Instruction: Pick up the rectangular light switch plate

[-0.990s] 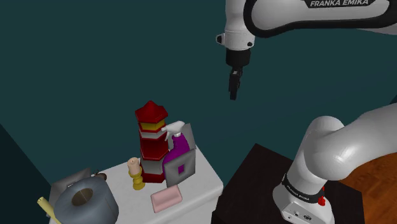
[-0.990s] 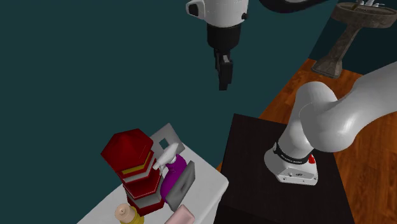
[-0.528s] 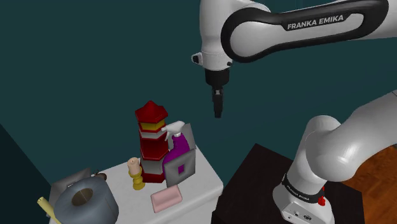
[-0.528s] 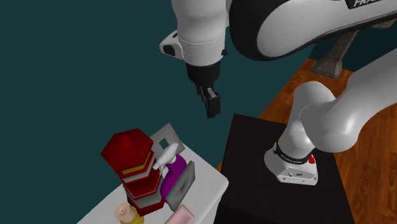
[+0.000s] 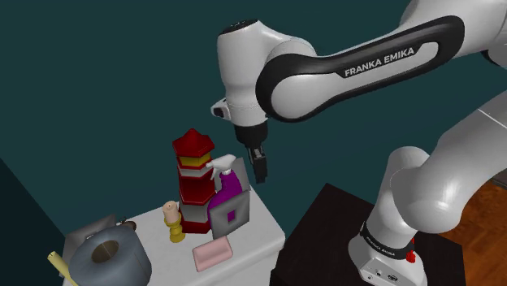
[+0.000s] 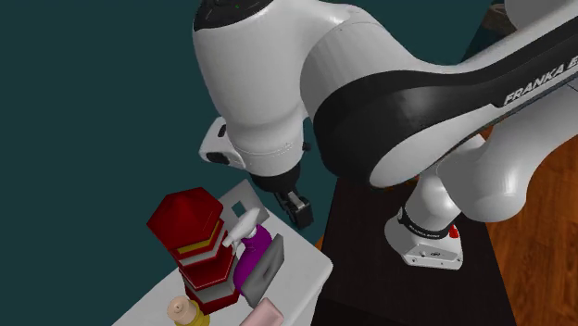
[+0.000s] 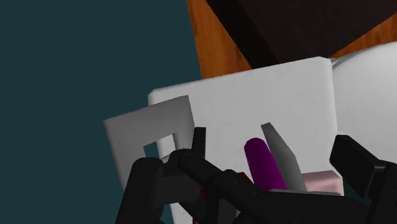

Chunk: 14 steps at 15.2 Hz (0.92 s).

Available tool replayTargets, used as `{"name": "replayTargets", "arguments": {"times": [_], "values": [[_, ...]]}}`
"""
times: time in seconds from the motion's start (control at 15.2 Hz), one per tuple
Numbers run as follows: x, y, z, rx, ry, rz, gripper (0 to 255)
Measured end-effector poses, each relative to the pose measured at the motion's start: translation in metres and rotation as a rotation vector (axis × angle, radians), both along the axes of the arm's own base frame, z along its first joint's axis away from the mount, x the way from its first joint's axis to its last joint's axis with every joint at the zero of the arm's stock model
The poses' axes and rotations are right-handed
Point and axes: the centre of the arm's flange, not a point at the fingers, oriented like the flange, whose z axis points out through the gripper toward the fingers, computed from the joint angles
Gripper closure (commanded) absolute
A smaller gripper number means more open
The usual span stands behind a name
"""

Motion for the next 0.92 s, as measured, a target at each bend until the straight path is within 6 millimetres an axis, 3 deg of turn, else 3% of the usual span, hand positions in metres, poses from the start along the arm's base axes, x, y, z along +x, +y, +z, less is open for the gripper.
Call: {"name": "replayTargets", "arguments": {"times": [0.26,0.73,0.79,0.92], "values": [[-0.007,0.036,-0.026,-0.002,0.015,0.113,0],[-0.004,0.044,-0.054,0.024,-0.027,0.133,0],[-0.002,0.044,-0.054,0.034,-0.043,0.135,255],[-0.004,0.042,-0.055,0.042,-0.054,0.137,255]]}}
